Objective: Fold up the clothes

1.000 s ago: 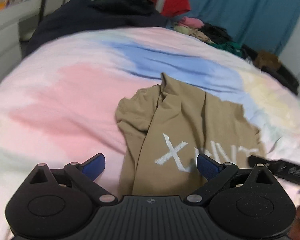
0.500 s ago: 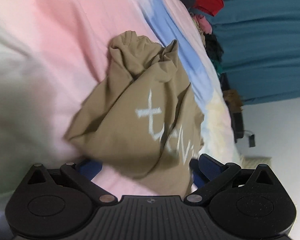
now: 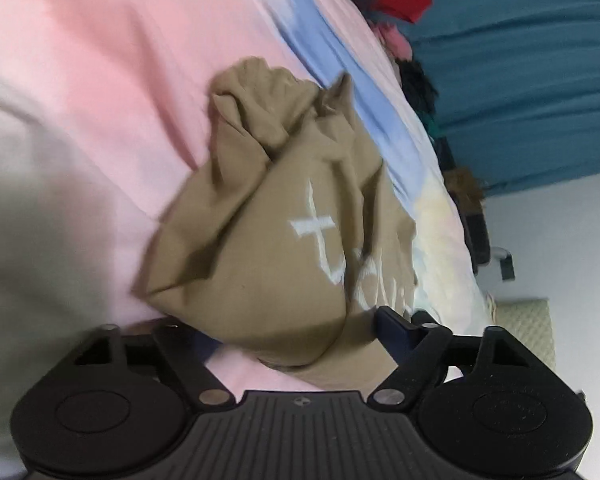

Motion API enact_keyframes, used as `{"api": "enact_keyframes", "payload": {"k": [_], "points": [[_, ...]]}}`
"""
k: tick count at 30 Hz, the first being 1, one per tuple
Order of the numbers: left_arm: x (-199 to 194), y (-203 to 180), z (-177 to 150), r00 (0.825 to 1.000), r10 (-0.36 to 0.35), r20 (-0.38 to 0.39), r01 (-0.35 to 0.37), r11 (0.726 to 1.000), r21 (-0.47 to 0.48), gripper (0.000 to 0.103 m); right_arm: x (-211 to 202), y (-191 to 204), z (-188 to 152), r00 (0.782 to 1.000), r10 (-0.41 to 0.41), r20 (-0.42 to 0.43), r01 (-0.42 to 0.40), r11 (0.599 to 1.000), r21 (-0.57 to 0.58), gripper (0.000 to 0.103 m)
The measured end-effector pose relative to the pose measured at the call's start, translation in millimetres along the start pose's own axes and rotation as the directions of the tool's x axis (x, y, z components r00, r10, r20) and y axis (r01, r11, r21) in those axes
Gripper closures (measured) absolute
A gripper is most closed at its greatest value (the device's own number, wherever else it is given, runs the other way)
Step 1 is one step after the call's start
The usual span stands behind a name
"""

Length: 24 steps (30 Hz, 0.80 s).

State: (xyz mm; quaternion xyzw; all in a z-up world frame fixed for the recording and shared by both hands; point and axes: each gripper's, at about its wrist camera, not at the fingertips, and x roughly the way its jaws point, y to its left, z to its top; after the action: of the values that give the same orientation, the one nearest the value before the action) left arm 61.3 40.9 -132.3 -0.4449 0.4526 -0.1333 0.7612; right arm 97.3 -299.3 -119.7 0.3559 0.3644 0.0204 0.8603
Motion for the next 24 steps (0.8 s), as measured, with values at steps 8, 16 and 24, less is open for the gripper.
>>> {"api": "enact_keyframes", "payload": {"k": [8, 16, 24], "points": [[-11, -15, -8, 0.998, 0.014, 0.059, -0.019, 0.995, 0.096, 0.052, -37, 8, -5, 0.968, 0.242, 0.067, -0.248, 0.962, 0.116, 0.011], [-30, -17, -8, 0.992, -0.050, 0.118, 0.039, 0.995, 0.089, 0.066, 5, -13, -41, 0.871, 0.467, -0.152, -0.357, 0.815, 0.456, 0.010], [-42, -8, -7, 0.977, -0.122, 0.172, 0.118, 0.992, 0.034, 0.068, 32, -54, -56, 0.932, 0.355, -0.076, -0.224, 0.725, 0.651, 0.018]]}}
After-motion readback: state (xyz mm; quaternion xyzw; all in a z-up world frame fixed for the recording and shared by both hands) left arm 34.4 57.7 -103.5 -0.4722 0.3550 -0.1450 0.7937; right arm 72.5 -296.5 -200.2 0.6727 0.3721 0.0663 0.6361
